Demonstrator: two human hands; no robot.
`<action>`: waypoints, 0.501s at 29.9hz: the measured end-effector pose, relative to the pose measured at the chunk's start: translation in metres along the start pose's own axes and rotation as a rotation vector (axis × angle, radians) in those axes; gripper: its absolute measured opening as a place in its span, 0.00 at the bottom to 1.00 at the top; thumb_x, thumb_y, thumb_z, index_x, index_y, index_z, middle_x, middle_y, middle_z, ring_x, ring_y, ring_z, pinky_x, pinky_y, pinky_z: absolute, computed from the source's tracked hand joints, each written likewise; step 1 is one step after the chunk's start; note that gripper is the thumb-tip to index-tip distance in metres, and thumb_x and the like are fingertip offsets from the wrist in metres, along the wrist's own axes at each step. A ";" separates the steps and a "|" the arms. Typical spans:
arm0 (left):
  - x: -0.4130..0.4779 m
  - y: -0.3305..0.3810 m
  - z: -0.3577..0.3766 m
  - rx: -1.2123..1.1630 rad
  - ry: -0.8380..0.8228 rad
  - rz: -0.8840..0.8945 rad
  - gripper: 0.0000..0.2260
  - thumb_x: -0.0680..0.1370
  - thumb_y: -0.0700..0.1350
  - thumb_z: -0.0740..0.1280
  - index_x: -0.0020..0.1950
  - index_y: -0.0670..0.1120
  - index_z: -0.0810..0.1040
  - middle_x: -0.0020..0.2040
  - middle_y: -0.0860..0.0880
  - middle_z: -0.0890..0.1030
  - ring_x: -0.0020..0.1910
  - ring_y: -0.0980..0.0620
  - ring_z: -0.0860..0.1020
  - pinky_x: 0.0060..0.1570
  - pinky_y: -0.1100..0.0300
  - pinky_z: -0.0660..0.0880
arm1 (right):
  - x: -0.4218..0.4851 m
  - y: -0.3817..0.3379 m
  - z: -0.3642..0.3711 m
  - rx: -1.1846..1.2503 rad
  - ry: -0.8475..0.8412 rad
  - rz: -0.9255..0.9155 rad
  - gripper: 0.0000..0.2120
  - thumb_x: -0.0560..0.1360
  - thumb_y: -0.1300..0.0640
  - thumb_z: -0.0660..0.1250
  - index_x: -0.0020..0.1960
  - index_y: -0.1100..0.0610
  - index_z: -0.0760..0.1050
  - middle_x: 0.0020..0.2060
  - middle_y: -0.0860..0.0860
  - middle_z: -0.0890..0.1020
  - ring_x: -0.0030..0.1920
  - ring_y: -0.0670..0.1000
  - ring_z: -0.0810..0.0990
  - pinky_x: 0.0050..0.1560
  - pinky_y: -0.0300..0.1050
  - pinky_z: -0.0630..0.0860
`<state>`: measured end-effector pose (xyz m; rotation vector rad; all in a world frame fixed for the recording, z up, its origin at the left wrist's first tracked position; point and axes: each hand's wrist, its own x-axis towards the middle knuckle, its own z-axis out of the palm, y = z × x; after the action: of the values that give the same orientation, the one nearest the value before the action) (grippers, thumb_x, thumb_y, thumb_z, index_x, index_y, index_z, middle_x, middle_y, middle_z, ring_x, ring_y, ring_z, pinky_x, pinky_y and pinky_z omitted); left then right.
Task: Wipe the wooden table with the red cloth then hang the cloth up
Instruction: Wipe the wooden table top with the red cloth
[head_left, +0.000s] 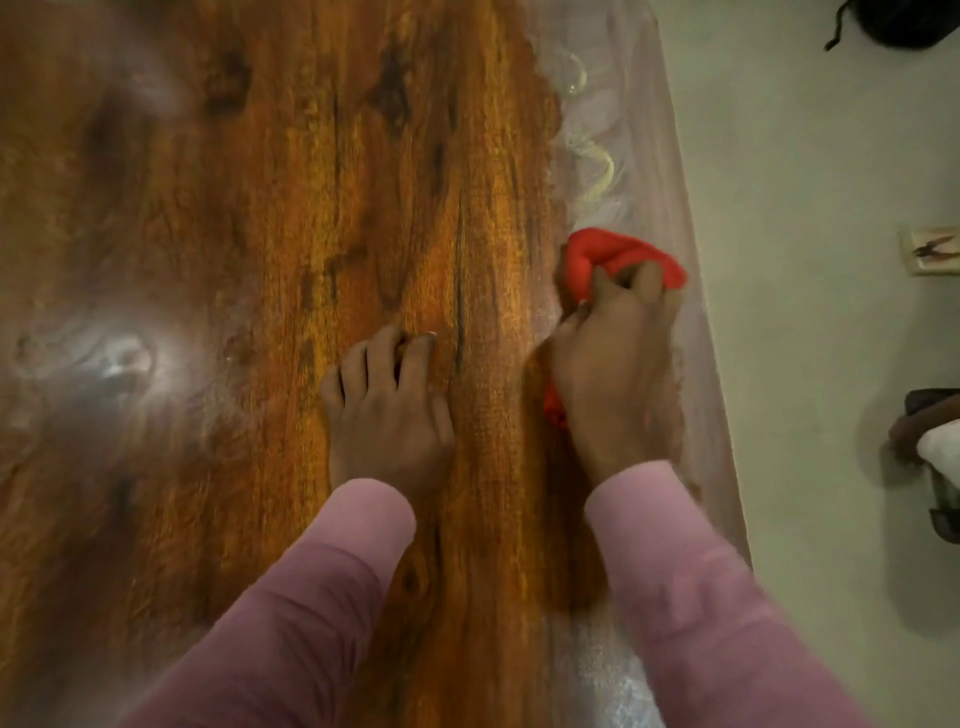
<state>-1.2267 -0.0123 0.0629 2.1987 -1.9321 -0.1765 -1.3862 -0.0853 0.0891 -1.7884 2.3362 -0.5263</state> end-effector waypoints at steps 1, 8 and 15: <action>0.000 0.000 0.001 0.001 0.007 -0.002 0.22 0.72 0.48 0.56 0.64 0.46 0.74 0.63 0.43 0.73 0.61 0.40 0.69 0.60 0.41 0.63 | -0.008 -0.008 0.003 0.008 -0.016 -0.065 0.15 0.72 0.58 0.61 0.56 0.56 0.78 0.54 0.54 0.73 0.55 0.56 0.70 0.51 0.51 0.74; 0.002 0.000 -0.002 0.000 0.001 0.016 0.21 0.72 0.48 0.57 0.62 0.46 0.76 0.62 0.43 0.74 0.59 0.40 0.71 0.58 0.45 0.63 | -0.012 -0.009 0.003 0.020 -0.131 -0.315 0.16 0.72 0.60 0.63 0.59 0.56 0.78 0.53 0.54 0.74 0.53 0.56 0.71 0.47 0.48 0.74; 0.077 0.000 -0.005 -0.010 0.066 0.032 0.15 0.73 0.48 0.54 0.52 0.46 0.76 0.56 0.44 0.76 0.54 0.41 0.72 0.54 0.48 0.62 | 0.044 -0.022 0.014 0.067 0.052 0.071 0.12 0.72 0.60 0.62 0.53 0.57 0.80 0.54 0.54 0.72 0.58 0.57 0.69 0.53 0.54 0.74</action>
<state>-1.2153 -0.0883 0.0714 2.1383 -1.9255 -0.1068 -1.3742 -0.1351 0.0884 -1.6759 2.3765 -0.6396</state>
